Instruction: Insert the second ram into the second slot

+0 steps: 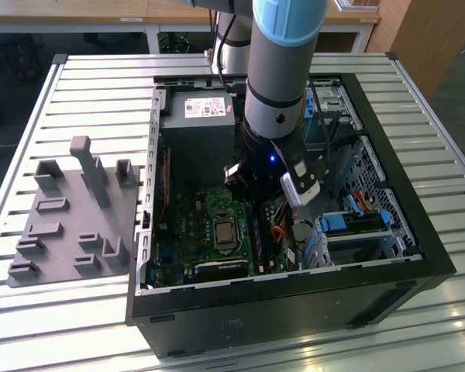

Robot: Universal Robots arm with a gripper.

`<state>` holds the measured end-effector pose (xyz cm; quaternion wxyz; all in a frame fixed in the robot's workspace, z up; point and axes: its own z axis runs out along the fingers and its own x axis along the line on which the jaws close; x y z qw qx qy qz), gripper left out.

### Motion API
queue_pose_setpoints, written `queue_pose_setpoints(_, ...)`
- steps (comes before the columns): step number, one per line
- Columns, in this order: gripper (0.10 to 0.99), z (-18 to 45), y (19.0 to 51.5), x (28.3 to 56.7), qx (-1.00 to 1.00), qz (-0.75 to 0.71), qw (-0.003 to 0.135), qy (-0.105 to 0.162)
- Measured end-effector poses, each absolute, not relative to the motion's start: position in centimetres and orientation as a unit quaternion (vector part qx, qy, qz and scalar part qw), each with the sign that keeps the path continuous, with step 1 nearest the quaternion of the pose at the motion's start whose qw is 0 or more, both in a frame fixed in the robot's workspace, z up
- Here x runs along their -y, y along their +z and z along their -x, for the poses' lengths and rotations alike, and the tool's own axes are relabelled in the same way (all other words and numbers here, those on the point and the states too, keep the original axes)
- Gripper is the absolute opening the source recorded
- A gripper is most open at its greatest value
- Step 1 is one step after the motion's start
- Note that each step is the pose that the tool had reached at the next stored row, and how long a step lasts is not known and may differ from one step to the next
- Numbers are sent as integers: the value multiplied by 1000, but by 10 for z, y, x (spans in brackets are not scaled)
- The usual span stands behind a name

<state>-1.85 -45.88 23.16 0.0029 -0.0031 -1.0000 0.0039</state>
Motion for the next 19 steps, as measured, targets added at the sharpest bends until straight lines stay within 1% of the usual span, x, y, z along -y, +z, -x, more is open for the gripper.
queue_pose_setpoints(19,137,16,223,459,1000,2,4,4)
